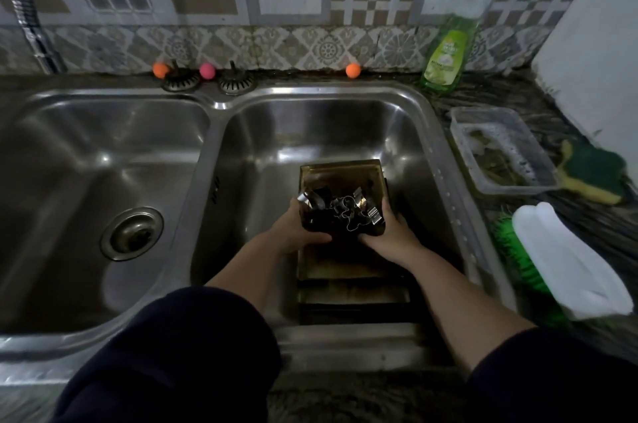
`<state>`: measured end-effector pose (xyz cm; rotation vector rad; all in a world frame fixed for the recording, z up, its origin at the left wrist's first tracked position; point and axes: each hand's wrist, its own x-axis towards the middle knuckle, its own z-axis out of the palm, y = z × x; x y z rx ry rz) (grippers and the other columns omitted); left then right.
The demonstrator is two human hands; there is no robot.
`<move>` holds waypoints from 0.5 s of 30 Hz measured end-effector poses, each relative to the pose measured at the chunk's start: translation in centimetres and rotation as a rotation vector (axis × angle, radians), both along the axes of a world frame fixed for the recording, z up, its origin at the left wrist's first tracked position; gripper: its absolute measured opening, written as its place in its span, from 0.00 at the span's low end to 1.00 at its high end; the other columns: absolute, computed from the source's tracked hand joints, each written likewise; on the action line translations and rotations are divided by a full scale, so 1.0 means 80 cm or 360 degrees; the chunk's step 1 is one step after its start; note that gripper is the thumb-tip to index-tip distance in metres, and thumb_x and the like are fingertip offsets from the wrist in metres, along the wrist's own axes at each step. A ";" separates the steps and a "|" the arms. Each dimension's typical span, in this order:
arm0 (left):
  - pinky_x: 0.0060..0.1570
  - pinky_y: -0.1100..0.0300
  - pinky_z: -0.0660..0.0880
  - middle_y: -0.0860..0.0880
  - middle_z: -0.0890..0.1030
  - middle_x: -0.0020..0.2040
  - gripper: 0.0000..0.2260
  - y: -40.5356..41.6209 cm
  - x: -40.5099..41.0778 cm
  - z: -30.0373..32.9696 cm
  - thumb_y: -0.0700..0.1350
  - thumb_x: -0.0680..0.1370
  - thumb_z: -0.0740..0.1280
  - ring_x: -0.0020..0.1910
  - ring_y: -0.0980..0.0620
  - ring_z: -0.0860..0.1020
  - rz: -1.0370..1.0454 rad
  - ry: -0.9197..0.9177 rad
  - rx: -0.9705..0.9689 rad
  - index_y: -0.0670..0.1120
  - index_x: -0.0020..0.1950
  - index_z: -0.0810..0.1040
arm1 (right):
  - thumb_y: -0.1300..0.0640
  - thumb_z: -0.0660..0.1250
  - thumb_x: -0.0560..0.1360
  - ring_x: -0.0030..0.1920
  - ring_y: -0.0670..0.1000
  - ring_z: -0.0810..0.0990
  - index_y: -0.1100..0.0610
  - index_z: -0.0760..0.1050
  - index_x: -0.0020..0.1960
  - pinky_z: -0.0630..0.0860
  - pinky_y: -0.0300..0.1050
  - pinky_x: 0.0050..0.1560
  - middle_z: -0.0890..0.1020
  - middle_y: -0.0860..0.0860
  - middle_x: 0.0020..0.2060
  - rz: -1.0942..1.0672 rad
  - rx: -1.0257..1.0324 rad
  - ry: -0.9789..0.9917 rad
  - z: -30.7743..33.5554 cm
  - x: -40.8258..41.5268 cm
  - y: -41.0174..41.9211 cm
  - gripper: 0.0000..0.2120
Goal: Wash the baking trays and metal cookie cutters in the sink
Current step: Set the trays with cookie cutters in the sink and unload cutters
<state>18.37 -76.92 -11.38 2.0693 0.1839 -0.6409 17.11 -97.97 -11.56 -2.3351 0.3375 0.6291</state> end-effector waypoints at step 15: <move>0.65 0.49 0.68 0.49 0.64 0.73 0.35 -0.005 0.065 0.022 0.53 0.72 0.72 0.69 0.44 0.65 -0.0864 -0.0584 0.1028 0.60 0.75 0.59 | 0.41 0.74 0.67 0.68 0.63 0.58 0.48 0.57 0.74 0.65 0.58 0.67 0.56 0.55 0.69 0.0632 -0.0739 -0.0048 0.030 0.062 0.061 0.42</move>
